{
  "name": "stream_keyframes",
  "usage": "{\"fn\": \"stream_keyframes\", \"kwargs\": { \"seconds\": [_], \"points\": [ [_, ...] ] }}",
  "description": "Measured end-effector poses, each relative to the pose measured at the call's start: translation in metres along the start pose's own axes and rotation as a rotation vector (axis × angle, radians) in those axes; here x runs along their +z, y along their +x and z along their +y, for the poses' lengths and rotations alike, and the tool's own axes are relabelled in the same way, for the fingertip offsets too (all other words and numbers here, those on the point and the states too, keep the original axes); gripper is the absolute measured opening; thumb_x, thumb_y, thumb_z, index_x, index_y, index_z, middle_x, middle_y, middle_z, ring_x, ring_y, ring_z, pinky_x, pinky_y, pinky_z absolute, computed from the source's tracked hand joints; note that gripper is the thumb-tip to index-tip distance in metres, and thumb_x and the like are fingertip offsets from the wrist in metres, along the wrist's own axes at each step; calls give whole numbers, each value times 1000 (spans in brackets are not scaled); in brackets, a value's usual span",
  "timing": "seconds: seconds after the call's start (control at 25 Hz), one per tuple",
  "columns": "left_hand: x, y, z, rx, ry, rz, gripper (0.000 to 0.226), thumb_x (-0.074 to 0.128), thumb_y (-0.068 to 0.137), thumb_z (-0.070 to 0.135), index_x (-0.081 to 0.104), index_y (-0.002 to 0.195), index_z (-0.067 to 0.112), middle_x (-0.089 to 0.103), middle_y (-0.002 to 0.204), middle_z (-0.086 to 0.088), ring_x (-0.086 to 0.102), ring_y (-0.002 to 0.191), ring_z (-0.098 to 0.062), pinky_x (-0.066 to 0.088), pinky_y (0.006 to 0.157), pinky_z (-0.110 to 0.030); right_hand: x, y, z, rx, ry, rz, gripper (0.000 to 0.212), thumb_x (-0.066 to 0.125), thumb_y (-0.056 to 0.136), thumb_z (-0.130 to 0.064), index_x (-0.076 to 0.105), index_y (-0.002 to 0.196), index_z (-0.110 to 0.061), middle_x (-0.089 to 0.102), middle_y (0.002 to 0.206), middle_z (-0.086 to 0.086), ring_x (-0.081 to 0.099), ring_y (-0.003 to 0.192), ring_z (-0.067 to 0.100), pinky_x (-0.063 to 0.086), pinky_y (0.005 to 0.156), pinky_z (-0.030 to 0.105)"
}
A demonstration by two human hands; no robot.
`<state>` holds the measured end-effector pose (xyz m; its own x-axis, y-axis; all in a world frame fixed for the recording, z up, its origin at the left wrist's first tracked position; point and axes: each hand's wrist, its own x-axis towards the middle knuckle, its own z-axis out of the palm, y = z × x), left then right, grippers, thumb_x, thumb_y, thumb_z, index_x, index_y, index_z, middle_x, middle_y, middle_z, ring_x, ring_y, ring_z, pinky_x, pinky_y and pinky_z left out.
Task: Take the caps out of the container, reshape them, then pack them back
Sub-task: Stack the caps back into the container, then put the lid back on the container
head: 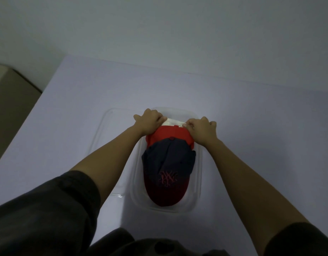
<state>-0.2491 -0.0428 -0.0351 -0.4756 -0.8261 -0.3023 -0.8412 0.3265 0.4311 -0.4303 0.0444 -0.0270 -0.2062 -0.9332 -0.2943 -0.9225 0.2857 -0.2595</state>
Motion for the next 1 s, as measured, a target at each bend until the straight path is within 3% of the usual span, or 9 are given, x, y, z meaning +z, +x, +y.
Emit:
{"fn": "stream_keyframes", "kwargs": {
  "seconds": [0.08,0.12,0.16,0.24,0.32,0.44,0.68,0.8,1.0],
  "points": [
    [-1,0,0,5,66,8,43,34,97,40,59,74,15,56,89,-1,50,103,-25,28,77,-41,4,1,2,-26,62,23,39,30,100,-36,64,112,-21,65,111,7,50,109,28,34,90,40],
    [-2,-1,0,23,62,35,39,33,98,40,65,97,19,59,108,-2,49,112,-25,29,84,-43,6,0,4,-54,115,61,43,26,98,-35,63,115,-19,65,116,8,52,109,29,37,91,41],
    [-5,-4,0,55,3,83,39,32,99,39,59,120,22,55,126,-3,46,122,-24,29,93,-45,6,-4,5,-81,186,113,48,24,96,-35,61,120,-16,63,122,10,54,112,29,39,95,41],
    [-11,-17,-2,112,-272,206,44,29,102,32,40,141,16,44,144,-6,39,134,-22,27,109,-38,7,-17,3,-119,359,234,52,24,94,-34,54,129,-10,57,131,11,51,120,27,36,105,37],
    [-16,-35,-11,89,-499,341,44,30,102,28,37,142,11,42,147,-7,38,135,-17,25,110,-24,7,-36,-12,-134,495,341,48,30,95,-31,49,132,-7,52,136,10,45,127,23,27,109,26],
    [-19,-69,-47,-61,-528,474,43,32,102,28,40,140,10,45,145,-8,41,133,-18,28,107,-22,8,-69,-65,-206,558,337,44,37,98,-27,42,138,-9,43,145,7,35,135,18,20,112,22],
    [14,-137,-146,-440,-196,332,55,50,95,28,36,139,-2,43,140,-25,40,128,-39,32,106,-45,60,-113,-177,-405,327,28,60,40,98,-18,11,149,-4,2,159,14,3,147,23,4,119,30],
    [29,-160,-165,-595,-92,249,59,53,92,36,40,132,-6,43,131,-29,42,119,-42,38,97,-47,100,-124,-213,-283,271,-223,67,36,100,-22,-5,148,-1,-17,157,17,-12,146,28,-2,119,35],
    [36,-164,-183,-545,-118,271,46,51,93,34,52,113,-8,51,116,-27,48,105,-40,41,85,-42,141,-110,-228,-99,12,-451,70,27,101,-36,-12,147,-2,-26,154,16,-21,143,33,-3,115,54]
  ]
}}
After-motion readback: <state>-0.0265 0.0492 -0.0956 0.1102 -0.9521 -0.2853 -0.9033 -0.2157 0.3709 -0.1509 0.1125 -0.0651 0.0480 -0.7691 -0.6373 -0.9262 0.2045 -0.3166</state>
